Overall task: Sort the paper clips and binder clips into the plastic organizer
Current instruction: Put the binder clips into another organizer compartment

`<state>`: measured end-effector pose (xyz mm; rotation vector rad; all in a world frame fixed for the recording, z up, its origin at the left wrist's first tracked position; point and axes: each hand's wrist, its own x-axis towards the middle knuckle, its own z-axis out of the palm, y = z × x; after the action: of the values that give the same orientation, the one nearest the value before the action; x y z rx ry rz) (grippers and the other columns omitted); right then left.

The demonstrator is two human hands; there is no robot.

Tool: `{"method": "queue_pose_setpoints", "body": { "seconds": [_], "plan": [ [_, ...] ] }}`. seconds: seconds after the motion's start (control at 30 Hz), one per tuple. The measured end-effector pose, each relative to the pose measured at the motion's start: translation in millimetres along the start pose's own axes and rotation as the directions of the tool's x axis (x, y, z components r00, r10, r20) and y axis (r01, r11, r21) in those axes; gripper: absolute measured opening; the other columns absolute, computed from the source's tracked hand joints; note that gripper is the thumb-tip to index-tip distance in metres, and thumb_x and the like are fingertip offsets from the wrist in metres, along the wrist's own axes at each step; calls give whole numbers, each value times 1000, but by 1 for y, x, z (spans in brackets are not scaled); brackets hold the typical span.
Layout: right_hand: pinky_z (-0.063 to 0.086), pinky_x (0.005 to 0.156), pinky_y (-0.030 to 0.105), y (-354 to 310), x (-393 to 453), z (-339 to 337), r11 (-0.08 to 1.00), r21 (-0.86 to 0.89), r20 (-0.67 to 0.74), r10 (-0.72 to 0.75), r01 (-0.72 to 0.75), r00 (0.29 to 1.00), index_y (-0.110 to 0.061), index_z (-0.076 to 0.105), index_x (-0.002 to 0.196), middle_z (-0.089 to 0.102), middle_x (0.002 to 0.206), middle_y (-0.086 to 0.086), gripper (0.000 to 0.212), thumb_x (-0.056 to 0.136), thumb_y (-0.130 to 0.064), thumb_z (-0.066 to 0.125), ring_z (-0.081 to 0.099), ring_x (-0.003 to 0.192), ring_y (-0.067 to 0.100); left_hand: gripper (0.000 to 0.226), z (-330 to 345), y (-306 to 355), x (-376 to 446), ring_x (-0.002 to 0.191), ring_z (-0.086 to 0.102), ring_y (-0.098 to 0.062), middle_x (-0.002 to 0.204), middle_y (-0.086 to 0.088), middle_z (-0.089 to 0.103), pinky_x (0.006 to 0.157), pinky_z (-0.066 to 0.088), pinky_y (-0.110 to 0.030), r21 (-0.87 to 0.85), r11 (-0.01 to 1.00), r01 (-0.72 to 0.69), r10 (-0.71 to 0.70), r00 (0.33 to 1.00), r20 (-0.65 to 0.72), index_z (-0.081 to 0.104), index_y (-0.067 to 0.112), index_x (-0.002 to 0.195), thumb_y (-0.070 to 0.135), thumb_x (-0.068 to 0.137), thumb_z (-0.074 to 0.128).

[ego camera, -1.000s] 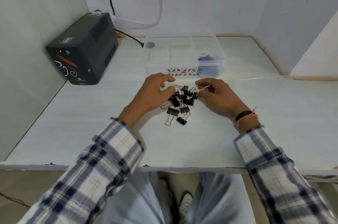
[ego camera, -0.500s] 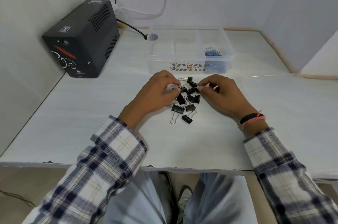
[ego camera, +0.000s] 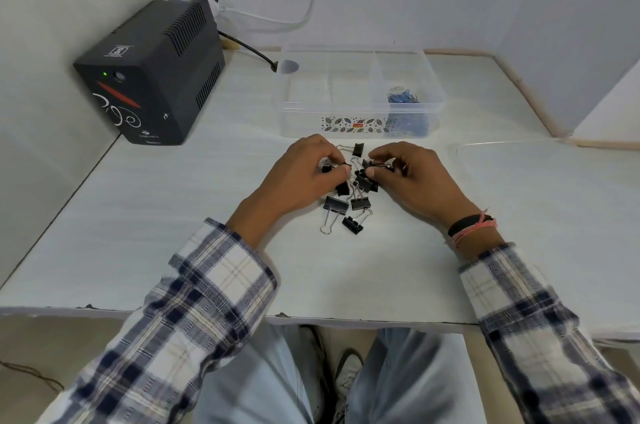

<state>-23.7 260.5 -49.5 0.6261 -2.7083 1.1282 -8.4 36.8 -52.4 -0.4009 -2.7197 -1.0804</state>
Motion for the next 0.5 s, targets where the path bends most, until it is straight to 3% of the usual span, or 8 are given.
{"method": "queue_pose_setpoints", "body": {
  "seconds": [0.2, 0.33, 0.37, 0.43, 0.5],
  "plan": [
    [55, 75, 28, 0, -1, -1, 998, 56, -38, 25, -23, 999, -14, 72, 111, 72, 92, -3, 20, 98, -27, 65, 65, 80, 14, 9, -1, 5, -2, 69, 48, 17, 81, 18, 52, 60, 31, -9, -34, 997, 69, -69, 997, -17, 71, 18, 90, 24, 85, 76],
    [50, 73, 23, 3, 0, -1, 997, 78, -109, 26, -17, 994, -14, 72, 106, 72, 89, -2, 16, 100, -18, 59, 64, 81, 8, 5, -3, 7, -4, 59, 50, 4, 72, 16, 58, 58, 35, -16, -61, 996, 72, -73, 997, -20, 72, 13, 87, 17, 85, 73],
    [49, 72, 19, 4, 1, -1, 990, 133, -125, 64, -47, 990, -15, 73, 105, 73, 89, -4, 16, 100, -18, 58, 63, 79, 5, 6, -3, 7, -4, 58, 49, 1, 71, 17, 58, 57, 36, -15, -68, 995, 73, -75, 997, -28, 72, 14, 90, 18, 85, 73],
    [49, 68, 23, 4, 4, -2, 904, 404, -121, 208, -143, 970, -20, 75, 99, 74, 88, -3, 18, 99, -18, 58, 63, 74, 10, 13, -2, 5, -4, 65, 48, 0, 80, 18, 59, 63, 36, -15, -67, 995, 67, -70, 997, -40, 72, 17, 98, 24, 87, 74],
    [41, 56, 30, 1, 5, -8, 673, 707, -60, 360, -215, 931, -18, 78, 94, 70, 82, 1, 23, 97, -14, 56, 55, 63, 15, 24, 0, 2, -4, 79, 49, 1, 101, 15, 59, 74, 37, -15, -49, 997, 65, -67, 997, -42, 72, 19, 108, 33, 88, 74]
  ]
}}
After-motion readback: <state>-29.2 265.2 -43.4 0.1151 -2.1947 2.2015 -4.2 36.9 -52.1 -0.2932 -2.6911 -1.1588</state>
